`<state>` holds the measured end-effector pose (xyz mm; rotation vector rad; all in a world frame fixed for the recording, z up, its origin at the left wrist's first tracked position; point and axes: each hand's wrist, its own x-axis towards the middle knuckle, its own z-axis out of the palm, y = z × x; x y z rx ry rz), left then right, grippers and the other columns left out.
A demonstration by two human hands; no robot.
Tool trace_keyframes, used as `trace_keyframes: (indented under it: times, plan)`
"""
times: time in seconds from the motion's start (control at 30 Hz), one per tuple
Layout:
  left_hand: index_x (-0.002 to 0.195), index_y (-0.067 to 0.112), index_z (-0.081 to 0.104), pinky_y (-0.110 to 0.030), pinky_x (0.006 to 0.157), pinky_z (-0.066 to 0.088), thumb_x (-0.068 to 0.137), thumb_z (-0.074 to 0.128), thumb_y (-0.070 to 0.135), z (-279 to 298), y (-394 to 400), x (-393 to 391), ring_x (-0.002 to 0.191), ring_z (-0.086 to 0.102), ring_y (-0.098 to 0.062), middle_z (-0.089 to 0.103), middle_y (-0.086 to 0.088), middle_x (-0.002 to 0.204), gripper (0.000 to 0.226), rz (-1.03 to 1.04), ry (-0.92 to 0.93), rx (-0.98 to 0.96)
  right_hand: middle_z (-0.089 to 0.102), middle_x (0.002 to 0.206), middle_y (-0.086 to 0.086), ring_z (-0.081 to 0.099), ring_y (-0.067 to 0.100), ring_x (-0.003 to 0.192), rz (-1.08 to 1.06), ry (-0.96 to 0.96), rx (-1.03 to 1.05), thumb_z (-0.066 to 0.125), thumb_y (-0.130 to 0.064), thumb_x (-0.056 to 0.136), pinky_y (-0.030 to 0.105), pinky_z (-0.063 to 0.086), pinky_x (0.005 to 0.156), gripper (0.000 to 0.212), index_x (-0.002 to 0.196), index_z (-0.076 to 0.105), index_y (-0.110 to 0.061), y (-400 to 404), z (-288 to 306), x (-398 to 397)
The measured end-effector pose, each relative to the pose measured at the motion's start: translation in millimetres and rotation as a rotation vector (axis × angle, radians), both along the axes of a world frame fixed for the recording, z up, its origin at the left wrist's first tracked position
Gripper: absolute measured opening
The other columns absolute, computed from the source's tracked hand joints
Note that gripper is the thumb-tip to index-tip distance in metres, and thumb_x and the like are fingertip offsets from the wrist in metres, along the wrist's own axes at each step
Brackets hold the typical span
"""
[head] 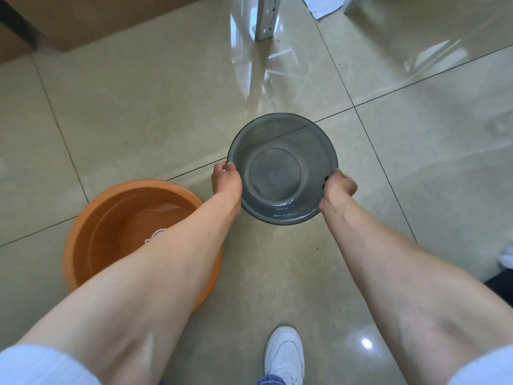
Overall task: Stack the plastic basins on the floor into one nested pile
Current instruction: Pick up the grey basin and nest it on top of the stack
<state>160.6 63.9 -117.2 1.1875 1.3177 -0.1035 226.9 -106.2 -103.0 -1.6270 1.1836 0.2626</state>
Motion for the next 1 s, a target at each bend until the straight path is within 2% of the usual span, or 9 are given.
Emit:
trace_keyframes:
  times: [0.07,0.13,0.27,0.37,0.47,0.63,0.73,0.87,1.0]
  plan:
    - [0.097,0.018,0.053,-0.042,0.098,0.050,0.097,0.039,0.027,13,4,-6,0.108,0.061,-0.033,0.063,-0.015,0.119,0.016,0.024,-0.016,0.093,0.069,0.090,0.008,0.057,0.025,0.076,0.013,-0.051,-0.079,0.051,-0.023,0.090,0.038,0.053,0.077,0.021,0.092,0.069,-0.012,5,10,-4]
    - [0.094,0.016,0.051,-0.040,0.091,0.049,0.099,0.039,0.031,27,9,-15,0.102,0.062,-0.035,0.064,-0.019,0.114,0.020,0.041,-0.031,0.189,0.075,0.095,0.012,0.061,0.026,0.076,0.026,-0.101,-0.151,0.053,-0.031,0.091,0.039,0.056,0.081,0.031,0.096,0.071,-0.007,11,24,-9]
    - [0.095,0.003,0.056,-0.037,0.085,0.044,0.100,0.037,0.033,66,24,-37,0.090,0.055,-0.033,0.062,-0.022,0.097,0.036,0.187,-0.073,0.335,0.069,0.084,0.007,0.061,0.029,0.078,0.091,-0.165,-0.197,0.048,-0.044,0.093,0.032,0.049,0.072,0.037,0.080,0.060,-0.012,35,59,-21]
    - [0.100,0.000,0.061,-0.035,0.086,0.041,0.100,0.037,0.033,93,40,-59,0.094,0.053,-0.031,0.064,-0.021,0.106,0.041,0.302,-0.052,0.408,0.067,0.081,0.007,0.057,0.030,0.076,0.120,-0.159,-0.180,0.045,-0.048,0.095,0.029,0.042,0.068,0.044,0.068,0.052,-0.014,60,87,-41]
    - [0.100,0.000,0.062,-0.034,0.087,0.042,0.099,0.037,0.034,113,60,-92,0.094,0.054,-0.031,0.064,-0.022,0.109,0.042,0.385,-0.042,0.443,0.073,0.091,0.013,0.060,0.033,0.080,0.166,-0.149,-0.169,0.044,-0.047,0.095,0.031,0.044,0.071,0.044,0.075,0.059,-0.011,85,105,-69]
    - [0.101,0.002,0.063,-0.029,0.074,0.034,0.100,0.036,0.033,124,94,-161,0.092,0.055,-0.036,0.067,-0.021,0.106,0.042,0.406,0.142,0.588,0.073,0.096,0.017,0.057,0.034,0.079,0.291,-0.097,-0.167,0.043,-0.046,0.096,0.030,0.037,0.068,0.050,0.086,0.067,-0.004,123,115,-126]
    - [0.099,-0.004,0.063,-0.038,0.077,0.041,0.099,0.038,0.027,120,114,-201,0.094,0.054,-0.044,0.063,-0.032,0.105,0.040,0.438,0.226,0.620,0.072,0.097,0.016,0.056,0.034,0.082,0.389,-0.068,-0.141,0.041,-0.046,0.097,0.030,0.035,0.069,0.049,0.088,0.066,-0.004,144,111,-159]
    - [0.097,-0.007,0.062,-0.040,0.079,0.041,0.099,0.040,0.025,107,130,-241,0.094,0.055,-0.044,0.062,-0.035,0.104,0.039,0.416,0.322,0.636,0.070,0.104,0.019,0.061,0.040,0.094,0.549,-0.061,-0.218,0.043,-0.038,0.099,0.031,0.029,0.068,0.041,0.094,0.065,-0.004,163,96,-191]
    - [0.094,-0.005,0.063,-0.039,0.077,0.042,0.098,0.041,0.025,88,132,-262,0.092,0.056,-0.043,0.064,-0.033,0.102,0.037,0.356,0.345,0.614,0.070,0.110,0.020,0.062,0.040,0.102,0.673,0.021,-0.261,0.045,-0.031,0.099,0.034,0.039,0.073,0.034,0.099,0.067,-0.005,166,77,-201]
